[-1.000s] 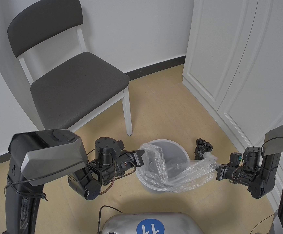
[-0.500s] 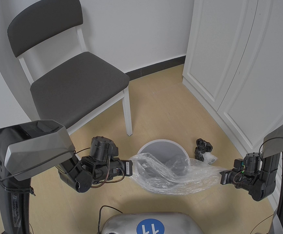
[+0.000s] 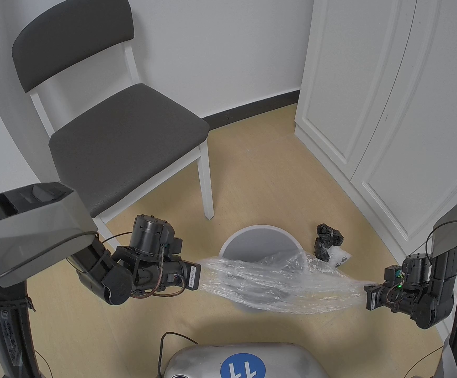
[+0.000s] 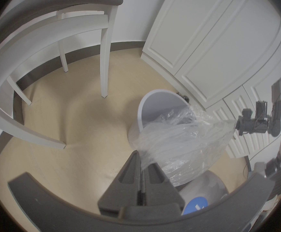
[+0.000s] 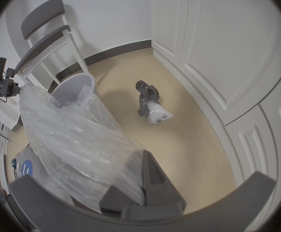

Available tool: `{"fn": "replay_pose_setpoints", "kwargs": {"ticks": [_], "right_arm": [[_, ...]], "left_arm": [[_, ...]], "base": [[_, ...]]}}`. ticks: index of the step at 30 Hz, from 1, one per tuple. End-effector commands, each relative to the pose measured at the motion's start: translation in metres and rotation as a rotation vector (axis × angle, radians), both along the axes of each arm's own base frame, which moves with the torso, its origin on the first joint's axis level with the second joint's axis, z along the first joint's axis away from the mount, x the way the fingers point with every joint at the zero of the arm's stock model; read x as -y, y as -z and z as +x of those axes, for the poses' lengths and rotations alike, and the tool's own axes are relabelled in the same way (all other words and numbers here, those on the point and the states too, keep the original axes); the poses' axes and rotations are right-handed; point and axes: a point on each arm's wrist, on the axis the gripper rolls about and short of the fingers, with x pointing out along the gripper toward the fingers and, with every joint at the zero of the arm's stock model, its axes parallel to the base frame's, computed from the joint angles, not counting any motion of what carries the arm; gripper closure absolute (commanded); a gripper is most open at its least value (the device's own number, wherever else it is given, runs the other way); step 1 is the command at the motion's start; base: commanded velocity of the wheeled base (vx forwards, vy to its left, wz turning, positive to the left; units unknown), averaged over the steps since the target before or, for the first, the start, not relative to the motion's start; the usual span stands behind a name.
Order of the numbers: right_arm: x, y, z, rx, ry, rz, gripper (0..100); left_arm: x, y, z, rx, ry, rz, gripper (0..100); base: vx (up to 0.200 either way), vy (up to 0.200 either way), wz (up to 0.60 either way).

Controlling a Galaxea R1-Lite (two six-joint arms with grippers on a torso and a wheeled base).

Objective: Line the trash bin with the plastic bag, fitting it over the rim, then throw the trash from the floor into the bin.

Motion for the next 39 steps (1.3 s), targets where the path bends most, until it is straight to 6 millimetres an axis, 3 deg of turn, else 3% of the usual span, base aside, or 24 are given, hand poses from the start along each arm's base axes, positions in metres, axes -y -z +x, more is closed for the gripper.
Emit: {"fn": "replay_pose_setpoints", "kwargs": {"ticks": [1,10,21,24,28,32,39], "right_arm": [[-0.005,-0.014,-0.008,0.035,-0.027,-0.006,100],[-0.013,-0.011,-0.010,0.016,-0.059,-0.006,100],[-0.019,0.011,0.003,-0.080,-0.065,0.011,100],[-0.022,0.012,0.013,-0.058,-0.018,0.080,100],[-0.023,0.001,0.026,0.011,0.040,0.169,100],[-0.014,-0.006,0.026,0.068,0.064,0.185,100],[0.003,-0.009,0.026,0.099,0.100,0.197,100]], "left_arm": [[-0.010,-0.015,-0.011,0.018,0.016,0.025,100],[-0.003,-0.007,-0.023,-0.062,0.096,0.052,100],[0.003,0.010,-0.023,-0.109,0.113,0.068,100],[0.007,0.015,-0.015,-0.104,0.099,0.063,100],[0.020,0.013,0.009,-0.044,-0.019,-0.074,100],[0.027,0.019,0.021,0.044,-0.113,-0.185,100],[0.031,0.020,0.028,0.155,-0.114,-0.269,100]], "base": [[0.000,0.000,0.00],[0.000,0.000,0.00],[0.000,0.000,0.00],[0.000,0.000,0.00],[0.000,0.000,0.00],[0.000,0.000,0.00],[0.000,0.000,0.00]]}}
